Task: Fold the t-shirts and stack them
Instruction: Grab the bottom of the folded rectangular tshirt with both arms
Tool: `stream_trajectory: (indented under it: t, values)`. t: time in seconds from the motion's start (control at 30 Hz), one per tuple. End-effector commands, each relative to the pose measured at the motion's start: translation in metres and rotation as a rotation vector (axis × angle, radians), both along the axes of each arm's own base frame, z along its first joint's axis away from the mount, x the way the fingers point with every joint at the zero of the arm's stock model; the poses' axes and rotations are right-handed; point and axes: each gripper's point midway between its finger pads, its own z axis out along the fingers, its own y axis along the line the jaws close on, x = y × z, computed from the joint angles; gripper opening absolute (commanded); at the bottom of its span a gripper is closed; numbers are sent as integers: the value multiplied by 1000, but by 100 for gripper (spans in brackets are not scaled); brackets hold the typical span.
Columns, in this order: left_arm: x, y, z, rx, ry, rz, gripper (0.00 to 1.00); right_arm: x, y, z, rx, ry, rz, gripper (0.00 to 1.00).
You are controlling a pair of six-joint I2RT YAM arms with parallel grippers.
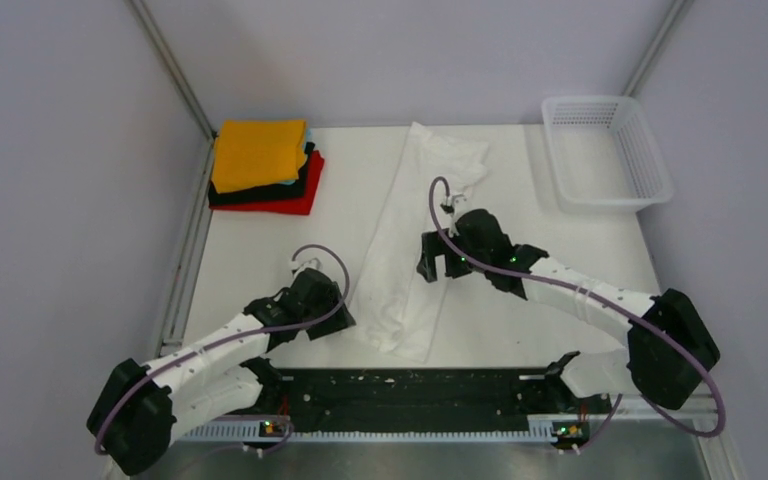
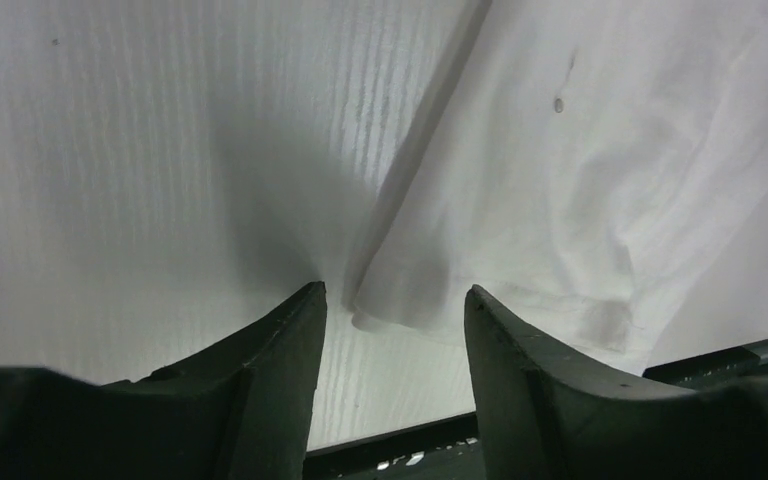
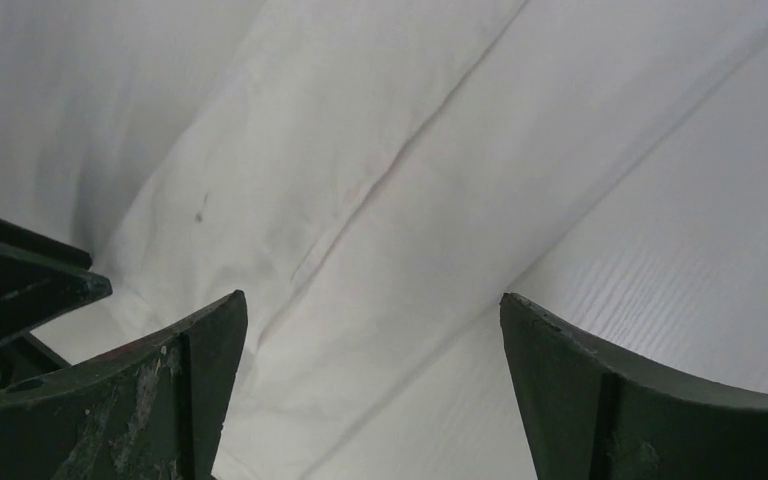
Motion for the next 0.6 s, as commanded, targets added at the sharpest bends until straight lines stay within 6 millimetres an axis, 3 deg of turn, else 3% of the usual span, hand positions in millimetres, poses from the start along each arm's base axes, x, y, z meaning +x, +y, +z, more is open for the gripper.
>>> stream_trajectory:
  t: [0.0,0.17,0.3,0.47,0.57]
  values:
    - [-4,-8,-12,-34,14,-42,54,-26,19,6,4,-46,24,93]
    - [-1,-22,-10,-89,12,-79,28,-70,31,-3,-59,-45,148,89]
    - [-7,-5,-18,-20,40,-35,2,-105,39,-5,-79,-32,278,82]
    - [-9,-3,-13,-39,13,-27,0,-161,60,-29,-119,19,570,70]
    - [-10,-4,-11,-57,13,-28,0,-179,68,-43,-151,51,656,62]
